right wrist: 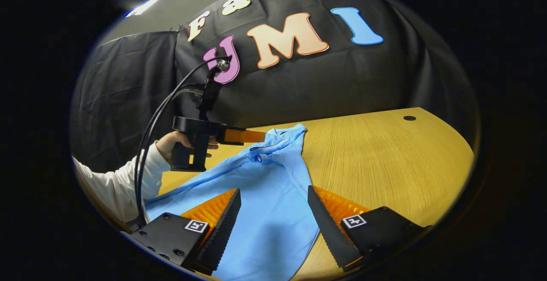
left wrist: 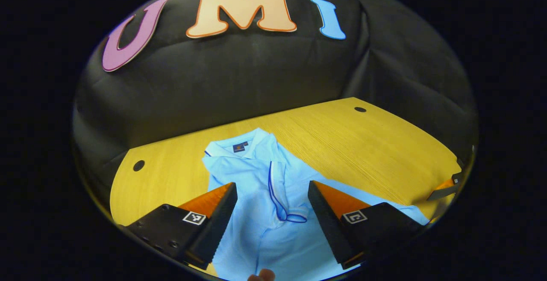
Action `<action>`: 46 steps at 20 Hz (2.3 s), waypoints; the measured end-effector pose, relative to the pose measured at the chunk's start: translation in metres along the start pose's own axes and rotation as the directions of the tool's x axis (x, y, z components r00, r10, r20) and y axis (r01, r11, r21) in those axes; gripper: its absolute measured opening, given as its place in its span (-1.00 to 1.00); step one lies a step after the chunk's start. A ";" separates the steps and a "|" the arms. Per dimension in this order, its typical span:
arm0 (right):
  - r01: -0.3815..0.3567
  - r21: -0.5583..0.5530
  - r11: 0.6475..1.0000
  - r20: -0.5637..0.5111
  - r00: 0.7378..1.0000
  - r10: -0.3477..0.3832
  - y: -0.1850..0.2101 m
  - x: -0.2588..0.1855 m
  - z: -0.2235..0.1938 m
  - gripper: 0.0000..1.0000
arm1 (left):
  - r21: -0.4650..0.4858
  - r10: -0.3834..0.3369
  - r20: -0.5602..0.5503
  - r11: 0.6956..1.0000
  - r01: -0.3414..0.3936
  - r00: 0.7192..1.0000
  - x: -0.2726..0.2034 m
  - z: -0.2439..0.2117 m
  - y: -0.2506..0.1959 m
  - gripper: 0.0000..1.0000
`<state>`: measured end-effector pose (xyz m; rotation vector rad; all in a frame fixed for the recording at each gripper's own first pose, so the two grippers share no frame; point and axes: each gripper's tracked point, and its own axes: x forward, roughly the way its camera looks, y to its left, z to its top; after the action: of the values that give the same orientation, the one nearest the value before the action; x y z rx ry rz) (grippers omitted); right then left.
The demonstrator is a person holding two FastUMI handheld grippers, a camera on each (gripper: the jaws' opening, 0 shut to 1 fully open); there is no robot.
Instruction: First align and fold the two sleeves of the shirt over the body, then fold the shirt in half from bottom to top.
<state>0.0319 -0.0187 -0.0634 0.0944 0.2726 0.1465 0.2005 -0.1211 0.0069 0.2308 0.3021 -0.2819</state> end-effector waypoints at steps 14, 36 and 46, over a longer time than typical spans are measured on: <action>0.012 -0.082 0.997 -0.092 0.996 -0.019 0.035 -0.068 -0.057 0.97 | -0.217 0.065 -0.001 0.974 -0.064 0.998 -0.197 -0.127 0.036 0.91; 0.145 -0.165 0.976 -0.086 0.983 -0.160 0.026 -0.125 -0.108 0.97 | -0.148 0.133 -0.024 0.980 -0.135 0.991 -0.275 -0.241 0.008 0.90; 0.098 -0.169 0.981 -0.084 0.990 -0.114 0.048 -0.121 -0.115 0.04 | -0.147 0.026 0.040 0.989 -0.020 0.999 -0.269 -0.238 -0.019 -0.25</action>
<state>-0.1211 0.0180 -0.1371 -0.0912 0.3571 0.0668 -0.1132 -0.0122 -0.1310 0.0836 0.2770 -0.2406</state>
